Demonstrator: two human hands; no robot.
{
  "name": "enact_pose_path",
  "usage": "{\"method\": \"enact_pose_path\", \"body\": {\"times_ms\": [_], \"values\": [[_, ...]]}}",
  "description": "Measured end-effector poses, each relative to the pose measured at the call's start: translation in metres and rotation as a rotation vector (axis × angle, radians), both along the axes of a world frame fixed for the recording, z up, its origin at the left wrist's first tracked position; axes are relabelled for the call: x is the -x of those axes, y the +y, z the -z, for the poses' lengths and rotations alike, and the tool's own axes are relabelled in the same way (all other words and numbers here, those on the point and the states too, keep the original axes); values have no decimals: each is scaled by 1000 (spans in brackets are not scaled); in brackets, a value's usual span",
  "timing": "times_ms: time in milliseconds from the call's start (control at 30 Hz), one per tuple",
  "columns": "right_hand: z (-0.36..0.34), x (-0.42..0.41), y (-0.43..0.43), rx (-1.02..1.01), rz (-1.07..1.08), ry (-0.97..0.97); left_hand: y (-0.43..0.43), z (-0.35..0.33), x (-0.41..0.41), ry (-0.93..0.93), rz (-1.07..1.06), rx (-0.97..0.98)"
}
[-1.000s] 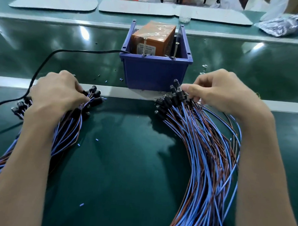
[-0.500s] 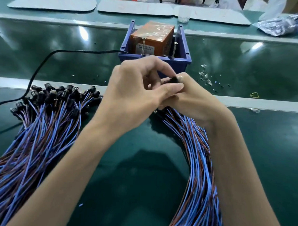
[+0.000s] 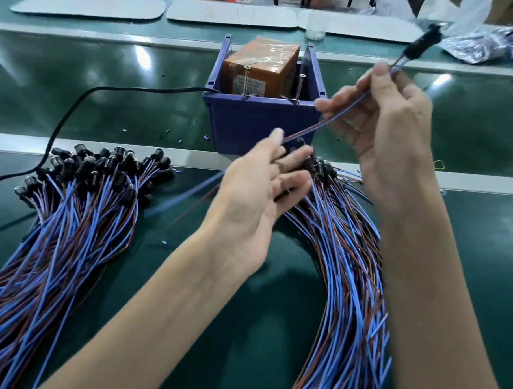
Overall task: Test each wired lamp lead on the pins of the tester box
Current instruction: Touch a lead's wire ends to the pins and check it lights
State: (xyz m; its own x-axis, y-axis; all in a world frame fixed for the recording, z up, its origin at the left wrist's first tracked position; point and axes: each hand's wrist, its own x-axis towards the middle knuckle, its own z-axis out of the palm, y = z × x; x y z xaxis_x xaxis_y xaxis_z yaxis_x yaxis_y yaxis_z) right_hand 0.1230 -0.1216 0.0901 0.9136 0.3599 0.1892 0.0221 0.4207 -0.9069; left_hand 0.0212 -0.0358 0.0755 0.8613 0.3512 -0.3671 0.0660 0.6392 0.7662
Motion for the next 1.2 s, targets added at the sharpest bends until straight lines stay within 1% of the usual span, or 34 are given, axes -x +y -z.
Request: {"method": "enact_pose_path", "body": {"times_ms": [100, 167, 233, 300, 367, 433, 567, 667, 800, 967, 1200], "values": [[-3, -6, -8, -135, 61, 70, 4, -1, 0, -39, -181, 68], [-4, -12, -14, -154, 99, 92, 6, -1, 1, -53, -251, 39], [-4, -16, -22, -111, 126, 97, 7, 0, 1, -42, -303, -48], [-2, -19, -28, -20, 135, 84, 9, 1, 0, -39, -341, -121], [0, -21, -32, 73, 101, 53, 10, 3, -1, -39, -362, -186], [2, -21, -33, 181, 46, 3, 12, 5, -2, -37, -332, -288], [4, -15, -27, 397, -91, -81, 16, 8, -2, -33, -140, -502], [7, -8, -18, 525, -150, -99, 18, 13, -3, -13, -96, -571], [9, -2, -10, 580, -191, -101, 18, 14, -3, -35, -60, -585], [11, 1, -4, 548, -219, -95, 19, 16, -3, -71, -41, -593], [9, 5, 1, 401, -239, 35, 24, 19, -4, -76, -116, -568]]}}
